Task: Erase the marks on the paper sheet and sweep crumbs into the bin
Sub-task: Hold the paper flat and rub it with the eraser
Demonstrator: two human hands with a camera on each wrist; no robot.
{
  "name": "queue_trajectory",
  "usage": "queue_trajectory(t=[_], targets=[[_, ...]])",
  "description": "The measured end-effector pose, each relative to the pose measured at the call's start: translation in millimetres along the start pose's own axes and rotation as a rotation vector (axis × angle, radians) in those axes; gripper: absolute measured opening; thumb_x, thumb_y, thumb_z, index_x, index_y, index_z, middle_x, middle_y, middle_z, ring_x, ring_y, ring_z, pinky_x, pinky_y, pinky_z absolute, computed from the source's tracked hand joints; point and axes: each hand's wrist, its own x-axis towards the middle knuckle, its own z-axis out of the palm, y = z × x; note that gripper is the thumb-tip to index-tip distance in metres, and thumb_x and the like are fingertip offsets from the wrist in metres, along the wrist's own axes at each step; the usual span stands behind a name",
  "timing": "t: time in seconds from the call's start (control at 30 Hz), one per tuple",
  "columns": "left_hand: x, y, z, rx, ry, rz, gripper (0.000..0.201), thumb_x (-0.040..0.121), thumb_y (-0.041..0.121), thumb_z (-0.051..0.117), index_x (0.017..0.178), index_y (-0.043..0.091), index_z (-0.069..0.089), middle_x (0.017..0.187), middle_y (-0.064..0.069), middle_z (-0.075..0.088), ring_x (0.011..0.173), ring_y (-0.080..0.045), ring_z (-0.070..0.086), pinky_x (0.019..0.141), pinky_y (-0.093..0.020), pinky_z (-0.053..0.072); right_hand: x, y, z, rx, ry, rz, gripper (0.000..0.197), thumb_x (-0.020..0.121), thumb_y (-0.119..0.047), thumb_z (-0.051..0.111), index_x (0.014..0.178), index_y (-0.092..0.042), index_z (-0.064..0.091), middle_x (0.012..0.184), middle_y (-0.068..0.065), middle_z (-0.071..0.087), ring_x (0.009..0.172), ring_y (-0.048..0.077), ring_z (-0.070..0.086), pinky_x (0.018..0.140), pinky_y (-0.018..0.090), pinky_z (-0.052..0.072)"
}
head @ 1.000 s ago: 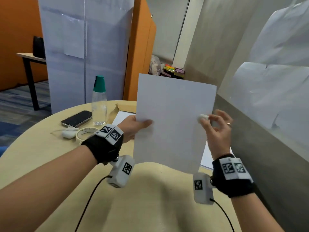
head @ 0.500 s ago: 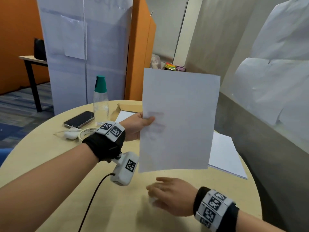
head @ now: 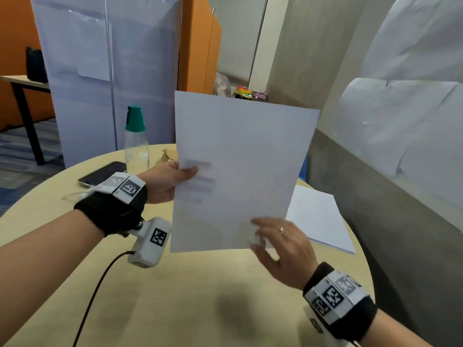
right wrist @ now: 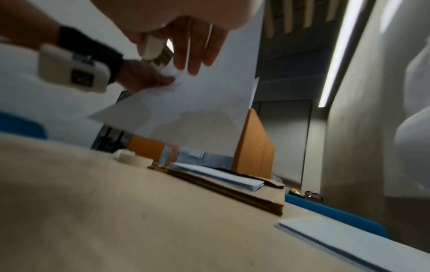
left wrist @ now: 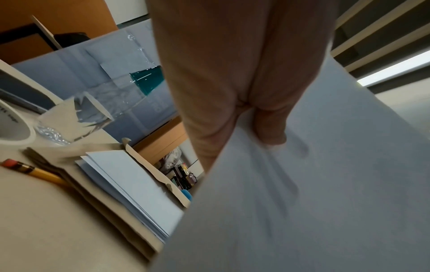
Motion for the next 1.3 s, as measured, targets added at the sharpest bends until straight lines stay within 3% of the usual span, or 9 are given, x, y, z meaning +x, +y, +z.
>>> queue_trajectory(t=[0.1,0.27,0.43,0.53,0.67,0.9,1.0,1.13,1.3], targets=[[-4,-2,0,-0.014,0.036,0.012,0.036,0.098,0.011,0.035,0.096,0.016,0.07,0.085,-0.008,0.075,0.073,-0.022,0.074,0.059,-0.035,0.06,5,8,2,-0.031,-0.117,0.001,0.018,0.095,-0.031,0.041,0.09,-0.016,0.049,0.116,0.008,0.068,0.111,0.021,0.06,0.093,0.029,0.045],[-14,1,-12,-0.037,0.14,0.033,0.024,0.098,0.012,0.037,0.111,0.011,0.057,0.087,-0.005,0.076,0.075,-0.019,0.074,0.059,-0.031,0.06,-36,12,4,-0.124,-0.565,0.052,0.018,0.092,-0.039,0.038,0.08,-0.026,0.043,0.057,-0.016,0.062,0.04,0.007,0.055,0.038,0.017,0.035],[-24,-5,-21,0.025,0.277,0.027,0.026,0.098,0.009,0.04,0.121,0.005,0.052,0.075,0.0,0.075,0.065,-0.014,0.072,0.055,-0.026,0.058,-25,11,-17,0.213,-0.27,0.557,0.032,0.082,-0.061,0.048,0.076,-0.029,0.05,0.064,-0.017,0.06,0.067,0.004,0.059,0.058,0.013,0.043],[-30,-13,-23,0.046,0.317,0.004,0.031,0.098,0.008,0.042,0.126,0.003,0.05,0.08,-0.003,0.075,0.065,-0.015,0.072,0.057,-0.029,0.059,-4,14,-18,0.452,-0.076,0.952,0.019,0.083,-0.031,0.066,0.076,-0.014,0.06,0.083,0.006,0.067,0.076,0.015,0.06,0.069,0.022,0.046],[-37,-21,-22,0.064,0.334,-0.029,0.034,0.098,0.007,0.041,0.131,0.001,0.048,0.103,-0.01,0.065,0.07,-0.016,0.07,0.06,-0.028,0.058,17,11,-12,0.953,-0.076,1.364,0.015,0.09,-0.013,0.054,0.078,-0.011,0.063,0.088,0.002,0.063,0.086,0.017,0.057,0.074,0.031,0.043],[-54,-35,-24,0.069,0.352,-0.117,0.035,0.098,0.007,0.042,0.132,0.003,0.047,0.092,-0.004,0.07,0.069,-0.014,0.069,0.059,-0.026,0.059,34,-13,11,1.099,-0.196,1.526,0.017,0.088,-0.017,0.058,0.095,-0.003,0.065,0.096,0.007,0.066,0.086,0.024,0.06,0.077,0.034,0.047],[-64,-48,-24,0.111,0.349,-0.164,0.036,0.098,0.004,0.04,0.133,0.001,0.045,0.091,-0.003,0.068,0.062,-0.01,0.07,0.056,-0.023,0.058,38,-12,16,0.887,0.102,1.671,0.011,0.091,-0.023,0.053,0.092,-0.012,0.055,0.095,0.0,0.053,0.087,0.017,0.05,0.076,0.03,0.041],[-77,-66,-19,0.156,0.33,-0.254,0.035,0.099,0.003,0.036,0.134,0.003,0.043,0.094,-0.004,0.062,0.074,-0.016,0.066,0.062,-0.031,0.056,44,-33,21,1.231,0.375,1.783,0.019,0.095,-0.024,0.045,0.079,-0.015,0.051,0.08,0.003,0.054,0.07,0.016,0.055,0.064,0.025,0.043],[-81,-78,-18,0.183,0.326,-0.318,0.036,0.1,0.005,0.033,0.136,0.004,0.041,0.098,-0.005,0.062,0.084,-0.019,0.06,0.066,-0.032,0.054,46,-95,51,1.633,0.028,1.879,0.023,0.093,-0.025,0.043,0.072,-0.016,0.044,0.075,0.007,0.062,0.07,0.02,0.064,0.064,0.026,0.051]])
